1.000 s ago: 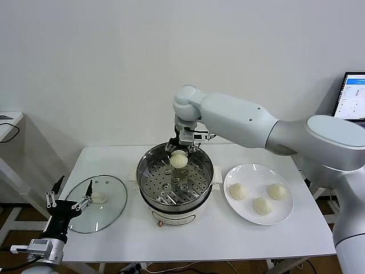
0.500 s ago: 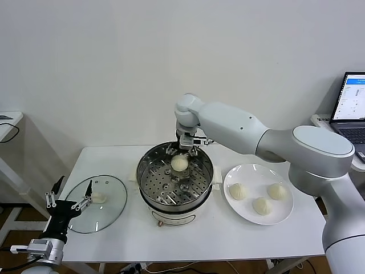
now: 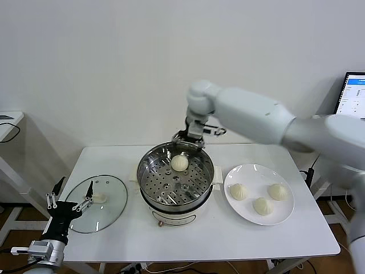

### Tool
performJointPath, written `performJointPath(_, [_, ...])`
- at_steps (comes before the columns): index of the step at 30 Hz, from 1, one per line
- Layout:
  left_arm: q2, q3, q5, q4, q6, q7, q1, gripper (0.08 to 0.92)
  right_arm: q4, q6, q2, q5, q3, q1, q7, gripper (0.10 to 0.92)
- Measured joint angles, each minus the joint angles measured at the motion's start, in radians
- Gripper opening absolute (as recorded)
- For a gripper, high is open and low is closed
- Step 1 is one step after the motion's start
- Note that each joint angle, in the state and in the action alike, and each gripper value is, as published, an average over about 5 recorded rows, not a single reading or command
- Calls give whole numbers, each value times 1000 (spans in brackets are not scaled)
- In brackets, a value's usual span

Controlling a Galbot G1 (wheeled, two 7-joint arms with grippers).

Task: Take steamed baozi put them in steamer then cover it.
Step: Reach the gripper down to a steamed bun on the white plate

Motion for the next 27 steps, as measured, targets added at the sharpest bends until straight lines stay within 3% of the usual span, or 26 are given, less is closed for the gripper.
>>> performJointPath(12, [-3, 22, 11, -36, -6, -3, 22, 823, 182, -419, -325, 162, -89, 17, -13, 823])
performJointPath(19, [-5, 34, 16, -36, -11, -4, 22, 823, 172, -614, -379, 183, -20, -117, -4, 823])
performJointPath(27, [-5, 36, 16, -25, -12, -3, 11, 823, 91, -724, -363, 168, 81, -269, 21, 823])
